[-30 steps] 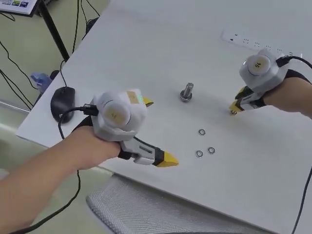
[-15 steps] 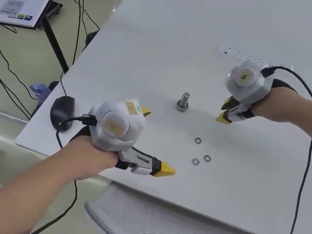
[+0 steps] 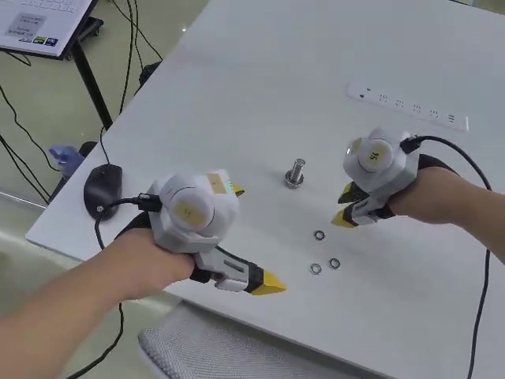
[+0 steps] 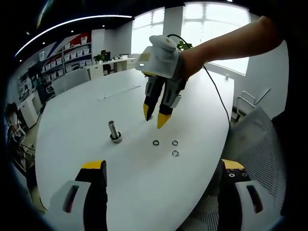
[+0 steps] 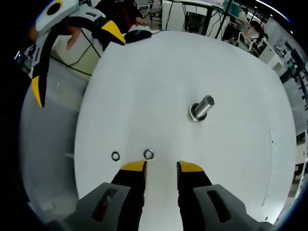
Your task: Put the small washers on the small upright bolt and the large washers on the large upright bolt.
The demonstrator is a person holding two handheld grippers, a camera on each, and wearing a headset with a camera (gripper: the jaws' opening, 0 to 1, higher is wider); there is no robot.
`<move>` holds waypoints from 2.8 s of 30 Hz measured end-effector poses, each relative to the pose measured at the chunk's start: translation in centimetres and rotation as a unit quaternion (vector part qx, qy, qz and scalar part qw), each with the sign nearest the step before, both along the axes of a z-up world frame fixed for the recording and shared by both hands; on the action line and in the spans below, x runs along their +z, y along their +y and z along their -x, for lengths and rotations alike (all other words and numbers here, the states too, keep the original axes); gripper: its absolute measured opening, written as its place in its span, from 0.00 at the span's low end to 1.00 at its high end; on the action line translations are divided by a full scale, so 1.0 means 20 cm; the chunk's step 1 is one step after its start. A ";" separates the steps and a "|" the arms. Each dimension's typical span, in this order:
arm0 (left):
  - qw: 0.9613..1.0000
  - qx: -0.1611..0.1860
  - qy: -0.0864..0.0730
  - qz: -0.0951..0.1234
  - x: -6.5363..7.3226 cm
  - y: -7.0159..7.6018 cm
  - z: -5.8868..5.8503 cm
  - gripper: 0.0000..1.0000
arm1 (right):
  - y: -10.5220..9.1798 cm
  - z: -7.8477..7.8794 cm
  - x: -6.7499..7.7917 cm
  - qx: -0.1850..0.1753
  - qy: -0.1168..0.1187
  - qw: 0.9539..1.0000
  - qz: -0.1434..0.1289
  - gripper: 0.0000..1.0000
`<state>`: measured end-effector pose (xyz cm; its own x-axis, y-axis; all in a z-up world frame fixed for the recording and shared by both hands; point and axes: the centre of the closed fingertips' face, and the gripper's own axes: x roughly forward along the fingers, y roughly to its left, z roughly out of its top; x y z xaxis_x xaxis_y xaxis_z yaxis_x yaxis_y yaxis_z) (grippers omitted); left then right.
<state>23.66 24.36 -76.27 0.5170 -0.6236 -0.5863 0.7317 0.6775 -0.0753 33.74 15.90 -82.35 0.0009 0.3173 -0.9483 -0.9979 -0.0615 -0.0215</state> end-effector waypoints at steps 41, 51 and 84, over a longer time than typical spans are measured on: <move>1.000 0.006 0.005 0.011 -0.01 -0.01 0.05 0.93 | 0.05 0.10 -0.26 -0.010 0.003 1.000 0.025 0.20; 1.000 0.007 0.002 0.012 0.00 -0.02 0.07 0.93 | 0.04 0.13 -0.25 -0.003 -0.005 0.999 0.046 0.15; 1.000 0.006 0.003 0.009 -0.01 -0.04 0.08 0.93 | -0.17 0.05 -0.05 -0.112 0.009 0.994 0.007 0.12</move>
